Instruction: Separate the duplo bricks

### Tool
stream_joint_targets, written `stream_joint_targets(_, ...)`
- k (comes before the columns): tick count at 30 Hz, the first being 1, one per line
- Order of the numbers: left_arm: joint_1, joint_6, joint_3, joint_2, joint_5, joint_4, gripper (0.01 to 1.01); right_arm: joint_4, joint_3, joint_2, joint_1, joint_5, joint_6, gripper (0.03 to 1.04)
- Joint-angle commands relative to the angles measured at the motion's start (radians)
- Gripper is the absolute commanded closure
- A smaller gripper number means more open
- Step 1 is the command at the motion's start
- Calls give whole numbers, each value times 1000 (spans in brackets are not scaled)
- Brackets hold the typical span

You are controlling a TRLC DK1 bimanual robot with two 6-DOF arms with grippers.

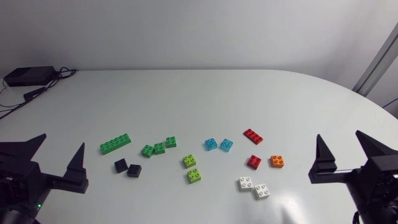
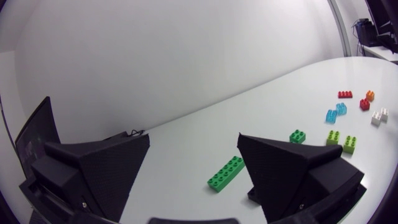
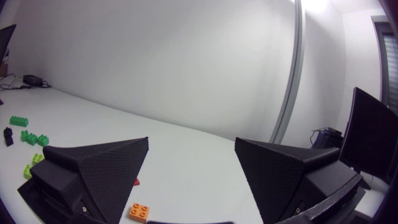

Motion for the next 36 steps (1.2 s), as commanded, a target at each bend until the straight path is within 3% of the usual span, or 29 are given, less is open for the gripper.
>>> stream_joint_targets(1, -17, -61, -29, -19, 4, 44, 44, -8, -45, -7, -48, -10, 101, 67)
stream_joint_targets(8, 80, -79, -30, -19, -2, 54, 44, -20, -47, -7, -149, -109, 192, 69)
stream_joint_targets(14, 169, -122, -33, -17, 24, 70, 44, -31, -47, -7, -169, -207, 195, 67)
stream_joint_targets(18, 180, -122, -35, -17, 42, 84, 44, -43, -45, -7, -185, -294, 196, 69)
stream_joint_targets(20, 189, -104, -72, -20, 53, 174, 44, -51, -44, -8, -195, -314, 196, 67)
stream_joint_targets(36, 187, -94, -70, -19, 151, 150, 44, -32, -45, -10, -191, -342, 196, 69)
